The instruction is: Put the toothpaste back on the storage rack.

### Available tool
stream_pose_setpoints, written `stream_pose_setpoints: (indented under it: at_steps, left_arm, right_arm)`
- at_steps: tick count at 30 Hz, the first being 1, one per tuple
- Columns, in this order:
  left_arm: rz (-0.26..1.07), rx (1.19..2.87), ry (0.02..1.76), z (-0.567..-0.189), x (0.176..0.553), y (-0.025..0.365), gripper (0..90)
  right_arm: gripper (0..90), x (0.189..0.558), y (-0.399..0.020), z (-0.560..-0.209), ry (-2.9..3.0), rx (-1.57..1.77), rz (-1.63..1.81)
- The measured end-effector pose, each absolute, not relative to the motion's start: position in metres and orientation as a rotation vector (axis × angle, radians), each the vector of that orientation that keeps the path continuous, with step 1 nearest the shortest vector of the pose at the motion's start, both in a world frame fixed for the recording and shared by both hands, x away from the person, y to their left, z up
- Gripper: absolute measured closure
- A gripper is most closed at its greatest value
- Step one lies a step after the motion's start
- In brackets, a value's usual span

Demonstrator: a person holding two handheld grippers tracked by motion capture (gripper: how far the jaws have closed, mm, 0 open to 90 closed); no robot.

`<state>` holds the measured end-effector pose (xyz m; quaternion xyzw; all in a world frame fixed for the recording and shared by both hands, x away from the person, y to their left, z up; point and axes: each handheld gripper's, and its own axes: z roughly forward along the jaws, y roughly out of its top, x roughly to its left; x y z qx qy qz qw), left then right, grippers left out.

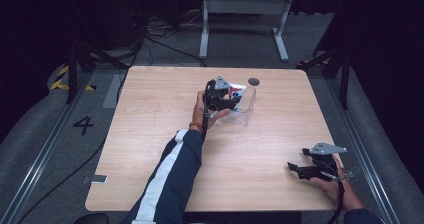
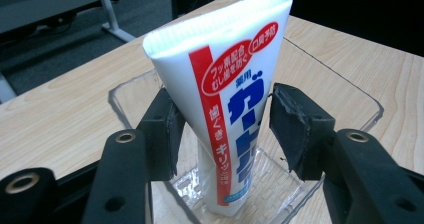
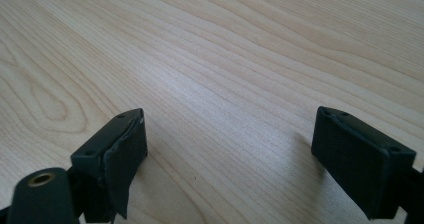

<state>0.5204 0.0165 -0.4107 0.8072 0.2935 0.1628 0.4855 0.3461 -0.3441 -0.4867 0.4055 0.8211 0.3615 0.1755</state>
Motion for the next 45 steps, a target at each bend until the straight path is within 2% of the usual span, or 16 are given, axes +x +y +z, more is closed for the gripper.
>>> stream_pose_setpoints:
  at_steps: [7, 17, 45]
  left_arm:
    - [0.450, 1.989, 0.708, -0.403, 0.515, 0.019, 37.7]
    - [0.497, 2.020, 0.690, -0.388, 0.507, 0.024, 29.3]
    - [0.559, 2.180, 0.612, -0.374, 0.486, 0.067, 21.3]
  right_arm:
    - [14.5, 0.346, -0.344, -0.487, 2.325, 1.147, 1.024]
    - [14.5, 0.346, -0.344, -0.487, 2.325, 1.148, 1.024]
    - [14.5, 0.346, -0.344, -0.487, 2.324, 1.148, 1.022]
